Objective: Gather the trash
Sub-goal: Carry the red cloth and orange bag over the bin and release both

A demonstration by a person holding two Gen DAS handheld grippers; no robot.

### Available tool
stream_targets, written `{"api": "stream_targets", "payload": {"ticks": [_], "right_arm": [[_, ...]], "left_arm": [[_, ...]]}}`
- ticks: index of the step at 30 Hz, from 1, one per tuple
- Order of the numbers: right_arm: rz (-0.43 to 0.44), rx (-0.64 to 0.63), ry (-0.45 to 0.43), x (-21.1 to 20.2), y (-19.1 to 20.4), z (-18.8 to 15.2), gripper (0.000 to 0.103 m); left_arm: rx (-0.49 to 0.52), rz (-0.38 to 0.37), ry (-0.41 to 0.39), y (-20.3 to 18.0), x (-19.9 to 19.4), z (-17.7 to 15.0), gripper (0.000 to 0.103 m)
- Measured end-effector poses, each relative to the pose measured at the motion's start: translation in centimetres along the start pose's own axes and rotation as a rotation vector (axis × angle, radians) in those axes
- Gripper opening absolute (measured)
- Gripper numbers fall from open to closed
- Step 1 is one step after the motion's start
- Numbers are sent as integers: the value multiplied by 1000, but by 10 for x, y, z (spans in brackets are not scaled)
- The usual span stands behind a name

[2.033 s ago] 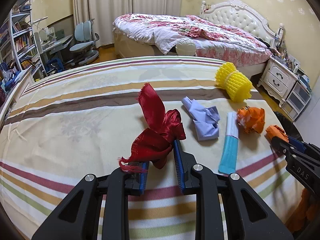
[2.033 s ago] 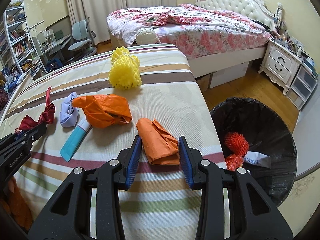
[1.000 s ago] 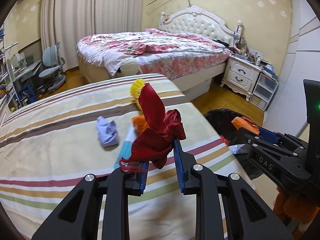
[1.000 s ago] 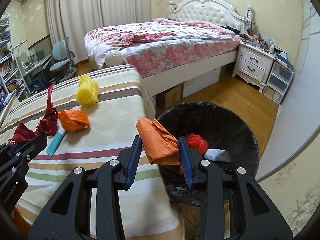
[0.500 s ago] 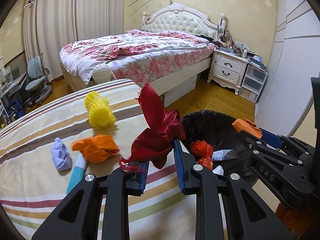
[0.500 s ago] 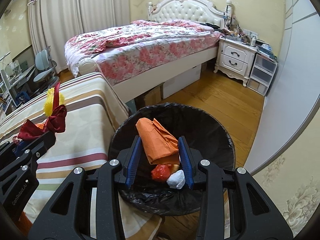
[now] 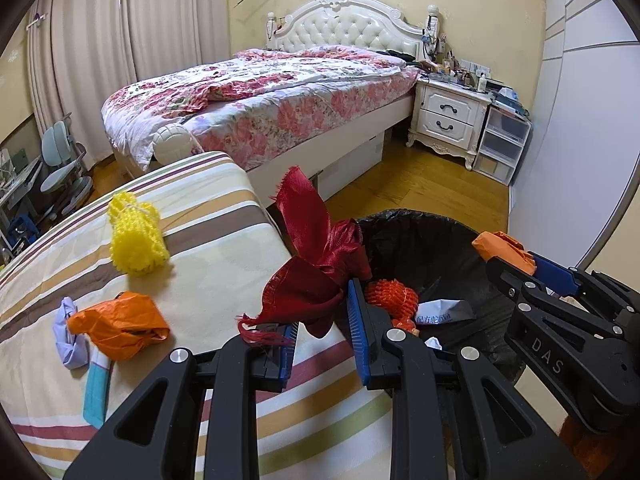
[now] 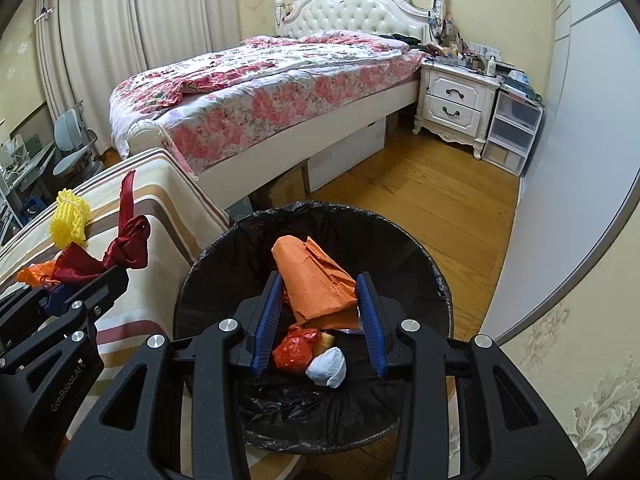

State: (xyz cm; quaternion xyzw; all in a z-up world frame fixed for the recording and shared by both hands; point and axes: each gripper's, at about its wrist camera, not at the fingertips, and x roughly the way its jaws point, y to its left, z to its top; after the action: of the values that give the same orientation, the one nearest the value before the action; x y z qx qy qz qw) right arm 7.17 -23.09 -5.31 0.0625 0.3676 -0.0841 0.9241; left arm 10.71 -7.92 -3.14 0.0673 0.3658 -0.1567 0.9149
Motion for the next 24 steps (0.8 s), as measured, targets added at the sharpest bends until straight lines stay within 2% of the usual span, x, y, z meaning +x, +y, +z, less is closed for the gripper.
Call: {"api": "stream_targets", "payload": {"ticks": [24], "right_arm": [[-10, 40, 23, 22, -23, 5, 37]], "left_arm": [[52, -11, 26, -24, 23, 10, 25]]}}
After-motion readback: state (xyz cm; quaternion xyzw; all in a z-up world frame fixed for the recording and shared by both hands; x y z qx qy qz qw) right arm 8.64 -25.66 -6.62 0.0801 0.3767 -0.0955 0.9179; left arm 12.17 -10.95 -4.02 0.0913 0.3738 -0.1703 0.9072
